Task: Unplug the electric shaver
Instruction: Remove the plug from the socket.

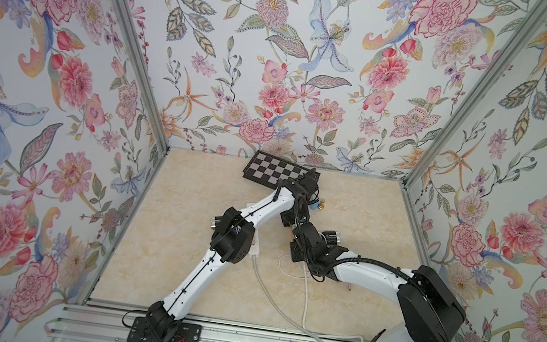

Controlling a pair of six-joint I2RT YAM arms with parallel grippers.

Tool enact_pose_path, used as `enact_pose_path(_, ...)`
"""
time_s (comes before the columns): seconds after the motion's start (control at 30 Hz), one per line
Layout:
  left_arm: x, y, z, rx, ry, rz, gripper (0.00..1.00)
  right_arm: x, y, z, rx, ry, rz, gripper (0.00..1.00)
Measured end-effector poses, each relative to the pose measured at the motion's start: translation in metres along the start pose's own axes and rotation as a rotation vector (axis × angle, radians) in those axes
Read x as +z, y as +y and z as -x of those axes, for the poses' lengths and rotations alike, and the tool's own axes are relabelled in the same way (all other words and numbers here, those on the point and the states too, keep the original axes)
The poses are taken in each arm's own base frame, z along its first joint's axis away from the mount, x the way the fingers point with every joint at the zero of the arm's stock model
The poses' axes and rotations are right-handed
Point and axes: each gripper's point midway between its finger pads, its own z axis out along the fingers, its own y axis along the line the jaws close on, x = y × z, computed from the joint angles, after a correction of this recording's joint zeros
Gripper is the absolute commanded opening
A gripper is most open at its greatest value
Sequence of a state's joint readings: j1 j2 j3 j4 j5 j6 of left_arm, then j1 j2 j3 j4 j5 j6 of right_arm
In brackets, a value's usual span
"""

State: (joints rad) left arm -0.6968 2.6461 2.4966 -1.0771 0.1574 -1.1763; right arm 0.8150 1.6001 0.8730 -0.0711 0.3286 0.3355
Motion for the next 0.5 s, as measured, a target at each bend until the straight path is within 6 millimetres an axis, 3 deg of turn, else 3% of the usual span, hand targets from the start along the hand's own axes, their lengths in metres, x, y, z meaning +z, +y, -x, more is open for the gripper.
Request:
enact_pose_path(0.17,0.000,-0.001,-0.001,0.000,0.000,0.000,0.43,-0.005,0.003,0.002,-0.014,-0.004,0.009,0.19)
enact_pose_path(0.5,0.000,-0.001,-0.001,0.000,-0.001,0.001,0.44,-0.016,0.019,0.003,-0.089,-0.035,0.012,0.19)
